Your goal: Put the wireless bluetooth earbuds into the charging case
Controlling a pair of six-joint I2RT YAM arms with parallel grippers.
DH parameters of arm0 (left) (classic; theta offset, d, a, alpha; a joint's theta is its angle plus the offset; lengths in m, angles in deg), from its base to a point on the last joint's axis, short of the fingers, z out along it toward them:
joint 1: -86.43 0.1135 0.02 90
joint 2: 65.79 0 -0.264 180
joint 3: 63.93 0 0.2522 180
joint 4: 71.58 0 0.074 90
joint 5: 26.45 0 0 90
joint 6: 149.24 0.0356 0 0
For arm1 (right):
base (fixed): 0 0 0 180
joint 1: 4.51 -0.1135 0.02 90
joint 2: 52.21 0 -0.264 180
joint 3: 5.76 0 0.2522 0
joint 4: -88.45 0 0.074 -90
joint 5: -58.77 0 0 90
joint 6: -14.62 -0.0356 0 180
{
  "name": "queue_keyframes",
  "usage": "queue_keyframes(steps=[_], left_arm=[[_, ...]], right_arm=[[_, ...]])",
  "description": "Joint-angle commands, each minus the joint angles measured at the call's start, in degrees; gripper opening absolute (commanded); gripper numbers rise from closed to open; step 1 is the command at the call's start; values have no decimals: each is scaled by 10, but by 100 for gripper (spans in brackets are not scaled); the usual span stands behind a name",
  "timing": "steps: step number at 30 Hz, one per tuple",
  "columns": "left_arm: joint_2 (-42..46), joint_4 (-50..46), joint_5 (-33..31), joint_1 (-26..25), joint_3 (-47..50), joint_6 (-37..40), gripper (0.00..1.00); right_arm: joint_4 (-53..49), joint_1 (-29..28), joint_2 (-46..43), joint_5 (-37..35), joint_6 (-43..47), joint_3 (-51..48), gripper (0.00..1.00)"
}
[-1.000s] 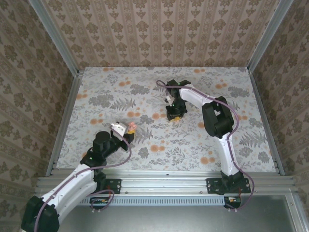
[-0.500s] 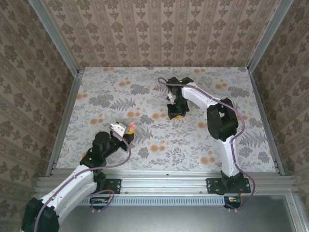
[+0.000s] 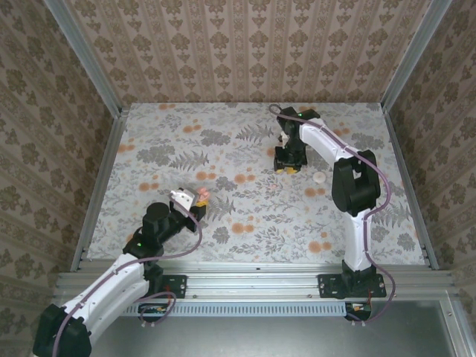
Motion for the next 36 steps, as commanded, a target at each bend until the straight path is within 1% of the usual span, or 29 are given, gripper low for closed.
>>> queue_keyframes(steps=[1,9,17,21,25,31,36], left_arm=[[2,1,-7,4,-13,16,9],[-33,8,10,4,-25,24,9],[-76,21,33,4,-45,19,9],[-73,23,24,4,-45,9,9],[-68,5,27,3,-56,4,9],[-48,-2,23,4,-55,13,8],[-34,-9,23,5,-54,22,9]], right_arm=[[-8,4,-11,-3,-25,-3,36],[-11,40,2,-17,-21,-2,37],[-13,44,21,-4,-16,24,39],[-21,42,16,-7,-7,25,39],[-19,40,0,-19,-4,7,40],[7,33,-20,-20,-34,-22,40],[20,10,-25,-31,-61,-30,45]])
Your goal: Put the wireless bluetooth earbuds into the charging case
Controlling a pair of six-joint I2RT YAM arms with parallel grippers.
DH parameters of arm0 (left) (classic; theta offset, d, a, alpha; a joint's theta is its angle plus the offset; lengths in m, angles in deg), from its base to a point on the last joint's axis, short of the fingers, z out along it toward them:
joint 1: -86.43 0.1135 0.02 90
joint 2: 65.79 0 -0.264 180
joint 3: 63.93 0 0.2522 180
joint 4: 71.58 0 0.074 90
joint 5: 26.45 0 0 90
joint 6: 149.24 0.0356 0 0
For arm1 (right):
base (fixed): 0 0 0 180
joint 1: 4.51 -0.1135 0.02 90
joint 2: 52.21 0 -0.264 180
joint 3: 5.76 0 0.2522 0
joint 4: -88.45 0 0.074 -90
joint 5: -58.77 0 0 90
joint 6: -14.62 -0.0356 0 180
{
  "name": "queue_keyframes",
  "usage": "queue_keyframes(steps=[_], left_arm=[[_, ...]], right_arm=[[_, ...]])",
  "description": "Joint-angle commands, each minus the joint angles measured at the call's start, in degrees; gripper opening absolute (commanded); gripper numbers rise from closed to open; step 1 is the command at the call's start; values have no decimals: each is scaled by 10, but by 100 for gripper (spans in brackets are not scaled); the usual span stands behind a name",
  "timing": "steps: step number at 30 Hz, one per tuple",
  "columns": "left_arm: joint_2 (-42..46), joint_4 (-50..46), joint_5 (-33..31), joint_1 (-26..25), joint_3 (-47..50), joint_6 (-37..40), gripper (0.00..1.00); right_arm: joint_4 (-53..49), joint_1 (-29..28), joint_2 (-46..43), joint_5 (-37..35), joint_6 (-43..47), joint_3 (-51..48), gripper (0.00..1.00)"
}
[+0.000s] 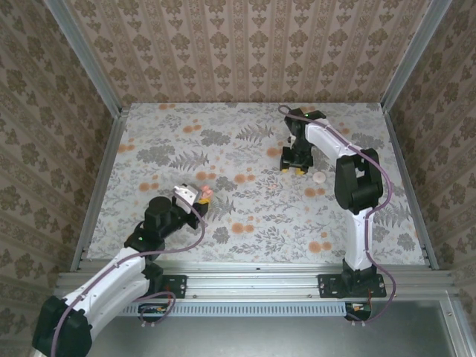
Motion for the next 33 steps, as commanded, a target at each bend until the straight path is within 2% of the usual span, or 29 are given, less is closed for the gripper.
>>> queue_keyframes(steps=[1,9,14,22,27,33], left_arm=[[9,3,6,5,-16,7,9],[8,19,11,6,-6,4,9],[21,18,8,6,-6,3,9],[24,23,9,6,-8,1,9],[34,24,-4,6,-8,-3,9],[49,37,-28,6,2,-5,9]], right_arm=[[5,-18,-26,-19,-32,-6,45],[-1,-53,4,-19,-50,13,45],[21,-57,2,-12,-89,-26,47],[178,-57,-39,71,-231,-154,54],[238,-57,-68,58,-301,-186,53],[217,-57,-79,9,-324,-162,51]])
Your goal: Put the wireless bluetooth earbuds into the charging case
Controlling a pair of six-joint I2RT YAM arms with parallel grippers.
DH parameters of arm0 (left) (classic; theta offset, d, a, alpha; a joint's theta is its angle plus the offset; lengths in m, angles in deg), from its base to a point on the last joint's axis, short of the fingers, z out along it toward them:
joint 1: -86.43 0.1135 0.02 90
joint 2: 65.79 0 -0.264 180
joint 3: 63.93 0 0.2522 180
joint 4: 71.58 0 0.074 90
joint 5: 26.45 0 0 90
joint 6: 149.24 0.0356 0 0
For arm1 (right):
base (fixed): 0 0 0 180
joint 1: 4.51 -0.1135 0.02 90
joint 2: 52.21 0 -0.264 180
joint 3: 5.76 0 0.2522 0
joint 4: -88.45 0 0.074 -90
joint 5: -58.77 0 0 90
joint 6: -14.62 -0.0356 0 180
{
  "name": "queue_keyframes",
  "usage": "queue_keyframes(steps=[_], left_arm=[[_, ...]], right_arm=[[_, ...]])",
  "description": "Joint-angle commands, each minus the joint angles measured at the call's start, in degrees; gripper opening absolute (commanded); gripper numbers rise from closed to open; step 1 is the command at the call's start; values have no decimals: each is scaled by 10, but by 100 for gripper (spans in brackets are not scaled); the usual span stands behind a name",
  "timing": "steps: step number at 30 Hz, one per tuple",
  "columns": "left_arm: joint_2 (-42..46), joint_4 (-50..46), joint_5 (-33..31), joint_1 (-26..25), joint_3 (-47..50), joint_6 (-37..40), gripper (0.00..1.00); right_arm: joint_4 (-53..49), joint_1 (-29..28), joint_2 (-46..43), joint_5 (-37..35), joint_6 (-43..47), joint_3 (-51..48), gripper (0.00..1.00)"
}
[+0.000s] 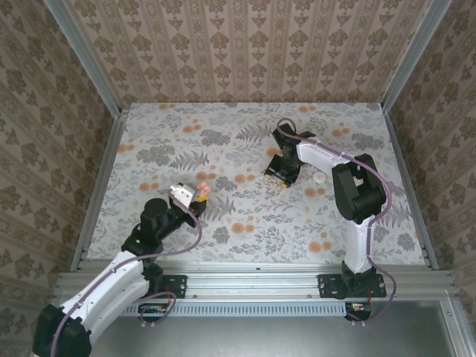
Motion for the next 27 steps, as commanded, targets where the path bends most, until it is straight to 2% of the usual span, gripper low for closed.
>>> queue_keyframes(steps=[1,4,7,11,15,27], left_arm=[[11,29,-17,6,1,-3,9],[5,31,-21,6,-2,6,9],[-2,33,-21,6,-8,12,9],[-10,44,-20,6,-11,12,9],[-19,47,-19,7,-18,15,10],[-25,40,-23,9,-26,18,9]], right_arm=[[-4,-4,-15,-27,-39,18,51],[-35,-5,5,-26,-19,56,51],[-96,-9,31,-54,9,101,51],[-75,-12,37,-38,18,99,47],[-104,-20,73,-29,42,143,42],[-95,-27,120,-26,54,171,43]])
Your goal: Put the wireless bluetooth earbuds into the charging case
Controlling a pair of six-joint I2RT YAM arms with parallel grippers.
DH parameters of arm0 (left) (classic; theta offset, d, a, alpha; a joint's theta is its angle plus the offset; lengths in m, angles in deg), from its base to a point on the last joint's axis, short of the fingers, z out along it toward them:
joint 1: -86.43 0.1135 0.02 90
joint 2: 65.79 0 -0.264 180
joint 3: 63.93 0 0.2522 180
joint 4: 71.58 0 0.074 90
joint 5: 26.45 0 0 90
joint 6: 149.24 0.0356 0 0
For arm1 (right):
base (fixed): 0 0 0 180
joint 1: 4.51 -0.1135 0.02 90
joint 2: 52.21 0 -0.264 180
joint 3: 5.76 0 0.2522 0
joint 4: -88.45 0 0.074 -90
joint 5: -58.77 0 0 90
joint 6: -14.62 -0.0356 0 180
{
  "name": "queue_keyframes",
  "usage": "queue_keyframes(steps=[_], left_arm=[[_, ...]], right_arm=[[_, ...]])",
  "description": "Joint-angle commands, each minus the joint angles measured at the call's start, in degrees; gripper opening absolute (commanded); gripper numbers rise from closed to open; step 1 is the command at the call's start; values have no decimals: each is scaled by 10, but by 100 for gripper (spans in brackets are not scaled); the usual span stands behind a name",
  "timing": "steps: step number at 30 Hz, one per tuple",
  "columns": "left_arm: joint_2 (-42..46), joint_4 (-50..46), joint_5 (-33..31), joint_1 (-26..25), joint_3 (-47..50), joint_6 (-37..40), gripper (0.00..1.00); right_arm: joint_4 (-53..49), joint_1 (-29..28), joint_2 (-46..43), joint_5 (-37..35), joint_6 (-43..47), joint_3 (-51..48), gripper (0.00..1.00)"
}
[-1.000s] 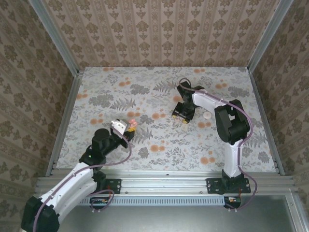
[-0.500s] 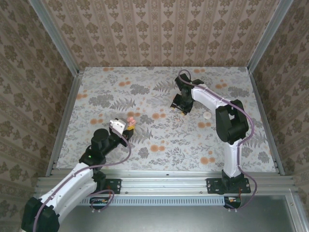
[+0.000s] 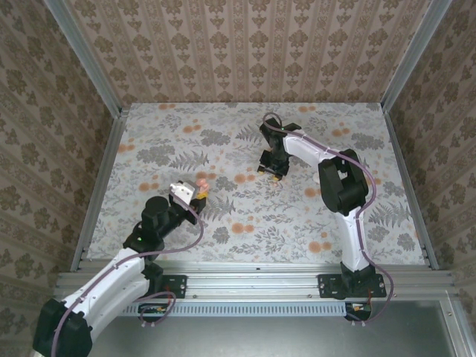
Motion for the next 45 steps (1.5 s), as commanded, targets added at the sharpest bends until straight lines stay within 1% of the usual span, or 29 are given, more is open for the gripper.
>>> queue_keyframes(steps=[1,5,13,28,45], left_arm=[[6,10,-8,5,-22,12,9],[9,3,-9,5,-21,12,10],[12,-4,-9,6,-20,16,9],[24,-14,-4,6,-18,13,10],[29,-17,-2,6,-16,12,10]], right_arm=[[-13,-1,25,6,7,22,43],[-11,-5,41,16,9,29,42],[-16,-13,45,21,15,23,40],[-14,-36,-6,11,23,-63,34],[-38,-47,-45,-12,30,-107,32]])
